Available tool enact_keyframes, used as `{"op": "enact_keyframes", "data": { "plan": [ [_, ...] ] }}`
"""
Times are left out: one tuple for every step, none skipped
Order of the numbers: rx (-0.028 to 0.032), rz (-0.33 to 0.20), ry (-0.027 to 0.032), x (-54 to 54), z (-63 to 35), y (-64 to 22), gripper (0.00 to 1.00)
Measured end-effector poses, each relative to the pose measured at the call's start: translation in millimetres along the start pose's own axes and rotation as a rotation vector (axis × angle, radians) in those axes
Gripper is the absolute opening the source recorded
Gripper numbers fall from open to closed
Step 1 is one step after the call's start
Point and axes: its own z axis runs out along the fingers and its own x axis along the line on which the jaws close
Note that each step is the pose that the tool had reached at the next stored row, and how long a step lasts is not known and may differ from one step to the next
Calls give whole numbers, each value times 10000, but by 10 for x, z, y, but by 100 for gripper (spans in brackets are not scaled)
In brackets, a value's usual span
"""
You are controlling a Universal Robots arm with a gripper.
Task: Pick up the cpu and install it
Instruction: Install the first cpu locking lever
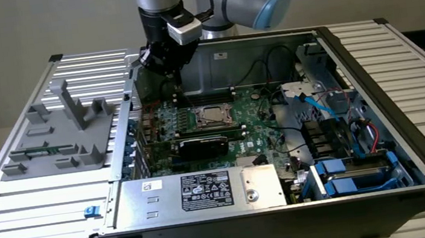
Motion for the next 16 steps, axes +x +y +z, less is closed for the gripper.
{"op": "enact_keyframes", "data": {
  "plan": [
    [3,82,-8,-1,3,0,11],
    [8,160,-15,-2,6,-1,11],
    [12,233,-26,-4,8,-1,11],
    [19,308,-38,-5,9,-2,11],
    [26,377,-51,-7,11,-3,11],
    [33,446,-64,-8,12,-4,11],
    [40,513,-77,-10,14,-4,11],
    [47,579,-89,-12,16,-5,11],
    [55,640,-98,-13,20,-6,11],
    [56,715,-98,-14,30,-5,11],
    [57,802,-92,-16,44,-4,11],
    [54,893,-87,-17,60,-2,11],
    [50,985,-80,-18,78,0,11],
    [47,1069,-74,-19,96,2,11],
    [43,1148,-68,-20,114,3,11],
    [39,1225,-63,-21,132,4,11]
  ]
}}
